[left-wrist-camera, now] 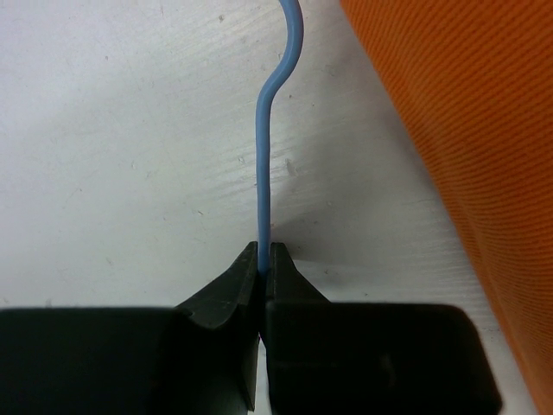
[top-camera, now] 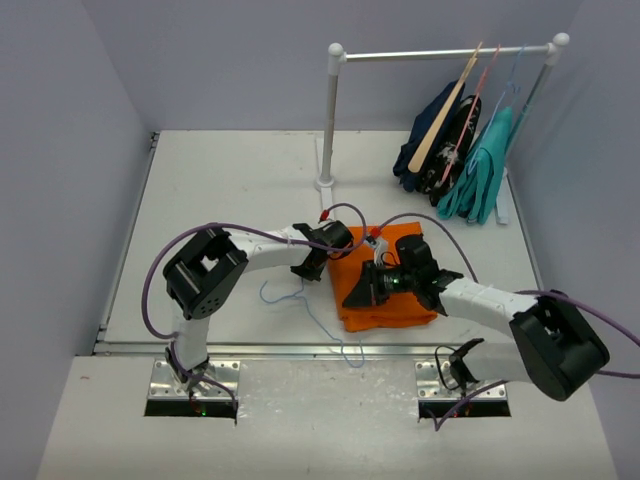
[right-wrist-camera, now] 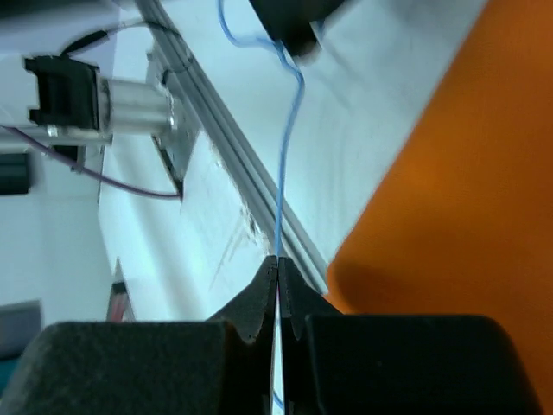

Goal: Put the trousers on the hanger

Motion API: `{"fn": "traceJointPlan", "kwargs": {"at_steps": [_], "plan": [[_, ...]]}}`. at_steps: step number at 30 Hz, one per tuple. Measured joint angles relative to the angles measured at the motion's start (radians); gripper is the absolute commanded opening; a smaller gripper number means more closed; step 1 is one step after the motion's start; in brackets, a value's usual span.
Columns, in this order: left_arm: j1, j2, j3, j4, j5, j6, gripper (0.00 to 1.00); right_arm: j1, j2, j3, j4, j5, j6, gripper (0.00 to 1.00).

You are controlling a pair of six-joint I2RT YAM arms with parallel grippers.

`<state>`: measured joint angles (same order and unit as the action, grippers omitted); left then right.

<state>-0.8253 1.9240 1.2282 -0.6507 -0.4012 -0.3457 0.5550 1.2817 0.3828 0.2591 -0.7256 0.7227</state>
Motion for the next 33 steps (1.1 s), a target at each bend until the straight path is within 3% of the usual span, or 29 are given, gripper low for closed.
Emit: {"fn": "traceJointPlan", "kwargs": {"at_steps": [5, 10, 17, 22, 25, 28, 33], "plan": [[0.0, 0.0, 0.0, 0.006, -0.001, 0.0, 0.0, 0.016, 0.217, -0.114, 0.115, -0.047, 0.06, 0.0], [0.0, -0.011, -0.007, 0.019, 0.0, -0.001, 0.0, 0.019, 0.348, -0.122, 0.202, -0.093, 0.092, 0.0], [0.0, -0.077, -0.026, 0.027, 0.027, 0.0, 0.0, 0.028, 0.299, -0.114, 0.153, -0.067, 0.098, 0.0], [0.0, -0.093, -0.026, 0.027, 0.036, 0.0, 0.0, 0.026, 0.042, -0.099, 0.017, 0.005, 0.084, 0.0], [0.0, -0.093, -0.026, 0.027, 0.042, -0.001, 0.0, 0.023, -0.02, -0.064, -0.014, 0.02, 0.069, 0.0], [0.0, -0.093, -0.026, 0.027, 0.047, -0.001, 0.0, 0.023, 0.04, -0.019, -0.012, 0.037, 0.054, 0.0], [0.0, -0.093, -0.026, 0.026, 0.049, -0.001, 0.0, 0.023, 0.28, 0.003, 0.083, 0.056, 0.059, 0.0]]}}
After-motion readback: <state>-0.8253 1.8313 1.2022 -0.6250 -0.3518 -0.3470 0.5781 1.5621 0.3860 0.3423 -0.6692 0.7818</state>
